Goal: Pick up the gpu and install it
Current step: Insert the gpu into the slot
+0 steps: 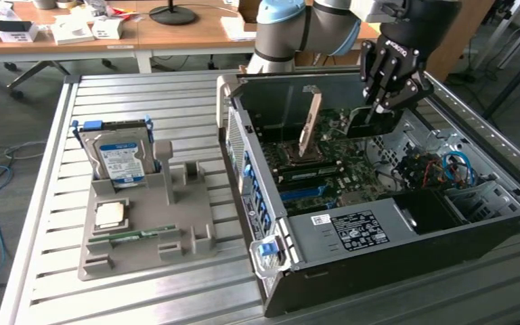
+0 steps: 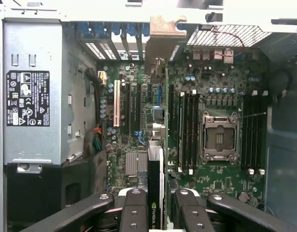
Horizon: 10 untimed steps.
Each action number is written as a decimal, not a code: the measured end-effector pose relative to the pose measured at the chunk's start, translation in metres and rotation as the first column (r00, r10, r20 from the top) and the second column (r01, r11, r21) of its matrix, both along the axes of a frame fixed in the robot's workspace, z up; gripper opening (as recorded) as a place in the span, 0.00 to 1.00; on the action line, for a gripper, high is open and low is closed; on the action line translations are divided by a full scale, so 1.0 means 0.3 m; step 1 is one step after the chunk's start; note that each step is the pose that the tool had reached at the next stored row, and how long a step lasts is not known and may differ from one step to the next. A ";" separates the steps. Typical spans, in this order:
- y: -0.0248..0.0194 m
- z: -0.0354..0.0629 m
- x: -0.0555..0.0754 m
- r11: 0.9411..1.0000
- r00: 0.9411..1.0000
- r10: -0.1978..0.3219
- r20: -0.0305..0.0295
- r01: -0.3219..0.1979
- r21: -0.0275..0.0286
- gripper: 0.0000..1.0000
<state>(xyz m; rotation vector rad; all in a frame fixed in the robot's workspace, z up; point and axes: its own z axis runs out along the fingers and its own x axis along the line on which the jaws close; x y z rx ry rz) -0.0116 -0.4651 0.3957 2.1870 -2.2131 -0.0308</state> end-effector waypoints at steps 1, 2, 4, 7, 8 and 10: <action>0.001 -0.006 -0.001 1.000 1.000 -0.002 0.000 0.002 0.000 0.26; 0.001 -0.012 -0.001 1.000 1.000 -0.004 0.000 0.004 0.000 0.26; 0.002 -0.022 -0.002 1.000 1.000 -0.013 0.000 0.013 0.000 0.26; 0.002 -0.029 -0.003 1.000 1.000 -0.023 0.000 0.023 0.000 0.26; 0.002 -0.030 -0.003 1.000 1.000 -0.023 0.000 0.023 0.000 0.26; 0.002 -0.037 -0.003 1.000 1.000 -0.023 0.000 0.023 0.001 0.26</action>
